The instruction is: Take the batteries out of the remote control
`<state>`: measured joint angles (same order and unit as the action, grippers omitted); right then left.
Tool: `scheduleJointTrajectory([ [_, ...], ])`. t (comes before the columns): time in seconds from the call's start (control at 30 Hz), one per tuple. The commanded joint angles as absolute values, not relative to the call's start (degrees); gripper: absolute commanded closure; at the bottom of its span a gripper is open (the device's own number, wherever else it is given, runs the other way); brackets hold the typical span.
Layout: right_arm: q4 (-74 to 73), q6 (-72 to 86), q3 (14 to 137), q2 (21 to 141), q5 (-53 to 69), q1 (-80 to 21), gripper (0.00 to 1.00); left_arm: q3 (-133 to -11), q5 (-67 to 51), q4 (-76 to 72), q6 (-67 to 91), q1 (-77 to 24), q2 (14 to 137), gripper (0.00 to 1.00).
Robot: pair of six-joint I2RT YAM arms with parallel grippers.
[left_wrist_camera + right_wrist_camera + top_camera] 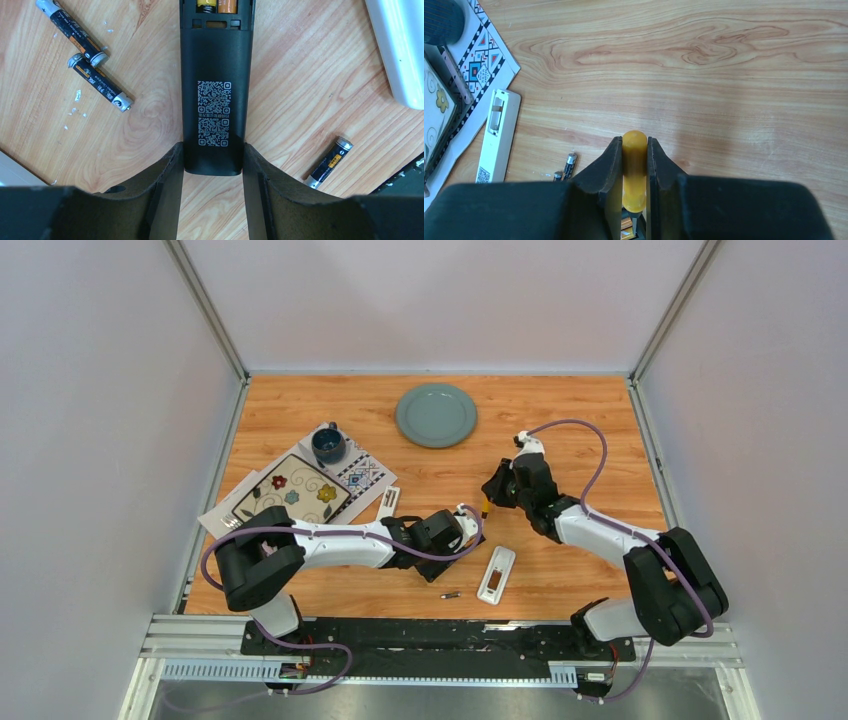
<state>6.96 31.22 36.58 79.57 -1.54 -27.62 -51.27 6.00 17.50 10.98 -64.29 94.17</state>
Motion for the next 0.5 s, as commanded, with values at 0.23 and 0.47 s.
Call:
scheduleJointTrajectory([
  [0.23, 14.94, 37.0, 33.31, 79.28, 6.67, -28.39, 1.0, -51.06, 3.69, 18.72, 11.6, -64.42, 95.01, 0.89],
  [0.47, 16.96, 40.6, 33.05, 77.17, 11.51, -27.95, 1.0, -51.5, 3.69, 18.63, 11.69, -64.34, 95.36, 0.93],
])
